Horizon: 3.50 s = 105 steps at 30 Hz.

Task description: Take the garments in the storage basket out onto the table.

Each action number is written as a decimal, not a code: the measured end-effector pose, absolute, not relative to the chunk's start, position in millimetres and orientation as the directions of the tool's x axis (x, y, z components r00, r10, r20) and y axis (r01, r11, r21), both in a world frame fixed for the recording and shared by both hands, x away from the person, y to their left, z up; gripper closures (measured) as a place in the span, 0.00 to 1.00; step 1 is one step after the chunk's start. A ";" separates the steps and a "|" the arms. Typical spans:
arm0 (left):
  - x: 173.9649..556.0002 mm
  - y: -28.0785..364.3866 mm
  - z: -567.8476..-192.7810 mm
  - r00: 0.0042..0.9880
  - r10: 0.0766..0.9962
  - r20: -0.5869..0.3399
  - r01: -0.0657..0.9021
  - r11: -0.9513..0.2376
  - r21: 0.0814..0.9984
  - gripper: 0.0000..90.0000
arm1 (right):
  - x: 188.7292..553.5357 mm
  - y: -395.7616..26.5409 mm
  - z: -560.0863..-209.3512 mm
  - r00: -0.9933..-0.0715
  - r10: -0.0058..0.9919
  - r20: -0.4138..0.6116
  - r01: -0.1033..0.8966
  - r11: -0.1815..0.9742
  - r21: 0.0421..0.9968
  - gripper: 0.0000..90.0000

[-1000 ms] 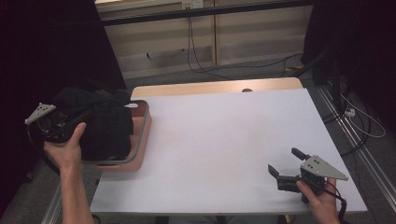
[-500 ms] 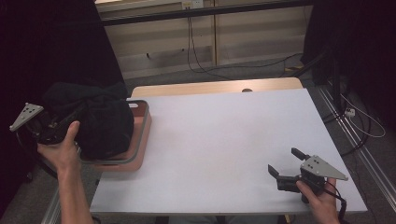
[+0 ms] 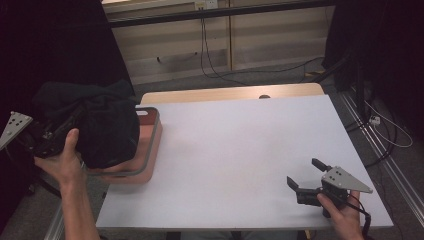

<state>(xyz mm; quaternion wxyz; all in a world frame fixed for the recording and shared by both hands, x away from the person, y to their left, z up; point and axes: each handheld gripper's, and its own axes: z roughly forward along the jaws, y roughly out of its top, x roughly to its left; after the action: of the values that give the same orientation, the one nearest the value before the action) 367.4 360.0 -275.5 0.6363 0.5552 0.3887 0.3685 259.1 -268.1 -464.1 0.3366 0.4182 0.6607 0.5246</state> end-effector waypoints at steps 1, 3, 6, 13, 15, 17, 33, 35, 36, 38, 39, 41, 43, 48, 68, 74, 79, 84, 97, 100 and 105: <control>367.2 359.7 -275.3 0.429 0.899 -0.088 -0.047 0.119 0.992 0.81 | 259.1 -268.1 -464.1 -0.423 0.906 -0.006 0.199 0.100 0.975 0.00; 367.5 356.7 -273.9 0.427 0.900 -0.090 -0.069 0.131 0.989 0.81 | 259.1 -268.1 -464.1 -0.423 0.906 -0.008 0.199 0.101 0.975 0.00; 368.4 352.4 -270.0 0.435 0.896 -0.086 -0.085 0.135 0.987 0.81 | 258.9 -267.8 -464.1 -0.422 0.907 -0.008 0.200 0.101 0.975 0.00; 371.7 336.1 -260.6 0.471 0.880 -0.064 -0.115 0.133 0.984 0.81 | 260.2 -267.8 -464.7 -0.424 0.905 -0.009 0.199 0.103 0.975 0.00; 372.5 332.0 -255.8 0.478 0.876 -0.064 -0.123 0.139 0.983 0.81 | 259.9 -267.5 -464.7 -0.427 0.904 -0.010 0.200 0.105 0.974 0.00; 372.2 328.8 -250.4 0.485 0.873 -0.059 -0.134 0.141 0.981 0.81 | 259.5 -267.6 -464.6 -0.428 0.904 -0.010 0.199 0.105 0.974 0.00; 376.3 299.4 -221.1 0.572 0.819 -0.034 -0.138 0.137 0.981 0.81 | 260.0 -267.4 -464.9 -0.432 0.902 -0.009 0.198 0.104 0.975 0.00; 377.7 294.0 -220.3 0.583 0.812 -0.038 -0.133 0.141 0.981 0.81 | 259.8 -267.6 -464.8 -0.432 0.902 -0.007 0.199 0.103 0.975 0.00; 378.5 291.1 -219.9 0.589 0.807 -0.041 -0.133 0.146 0.980 0.81 | 259.6 -267.6 -464.7 -0.432 0.902 -0.006 0.199 0.102 0.975 0.00; 379.5 286.3 -218.6 0.596 0.802 -0.036 -0.125 0.137 0.983 0.81 | 259.5 -267.6 -464.7 -0.434 0.901 -0.006 0.198 0.102 0.975 0.00; 380.1 283.2 -217.6 0.601 0.798 -0.035 -0.122 0.135 0.983 0.81 | 259.7 -267.7 -464.7 -0.434 0.901 -0.008 0.197 0.104 0.975 0.00; 380.8 277.1 -216.0 0.614 0.789 -0.029 -0.120 0.129 0.984 0.81 | 259.6 -267.7 -464.7 -0.434 0.901 -0.006 0.198 0.102 0.975 0.00; 381.4 272.1 -214.8 0.623 0.782 -0.017 -0.119 0.116 0.986 0.81 | 259.8 -267.6 -464.7 -0.435 0.901 -0.007 0.195 0.102 0.975 0.00; 382.4 255.8 -213.2 0.650 0.760 -0.002 -0.111 0.098 0.989 0.81 | 259.4 -267.6 -464.6 -0.434 0.901 -0.007 0.194 0.101 0.976 0.00; 395.0 183.8 -219.6 0.748 0.663 -0.008 -0.055 0.074 0.996 0.81 | 258.8 -267.5 -464.7 -0.440 0.898 -0.009 0.194 0.105 0.975 0.00; 395.5 168.2 -218.9 0.769 0.639 -0.011 -0.051 0.078 0.996 0.81 | 258.6 -267.5 -464.6 -0.441 0.897 -0.009 0.193 0.105 0.976 0.00; 397.3 157.9 -225.1 0.784 0.620 -0.026 -0.032 0.082 0.996 0.81 | 258.5 -267.7 -464.5 -0.445 0.895 -0.007 0.191 0.103 0.976 0.00; 400.7 147.9 -230.7 0.797 0.603 -0.038 -0.015 0.083 0.996 0.81 | 258.5 -267.5 -464.5 -0.442 0.897 -0.008 0.193 0.104 0.976 0.00; 404.6 114.3 -239.3 0.835 0.548 -0.054 0.020 0.067 0.998 0.81 | 258.1 -268.0 -464.3 -0.447 0.895 -0.007 0.191 0.103 0.976 0.00; 404.6 108.6 -243.7 0.840 0.541 -0.042 0.027 0.035 0.999 0.81 | 257.9 -268.0 -464.3 -0.448 0.894 -0.007 0.191 0.103 0.976 0.00; 397.2 103.1 -252.3 0.850 0.525 -0.047 0.036 0.031 0.999 0.81 | 257.6 -268.0 -464.2 -0.446 0.895 -0.005 0.192 0.101 0.976 0.00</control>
<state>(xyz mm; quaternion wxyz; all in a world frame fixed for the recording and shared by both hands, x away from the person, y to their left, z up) 397.2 103.1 -252.3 0.6872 0.6729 0.2083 0.1778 257.6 -268.0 -464.2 0.3310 0.4091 0.6641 0.5310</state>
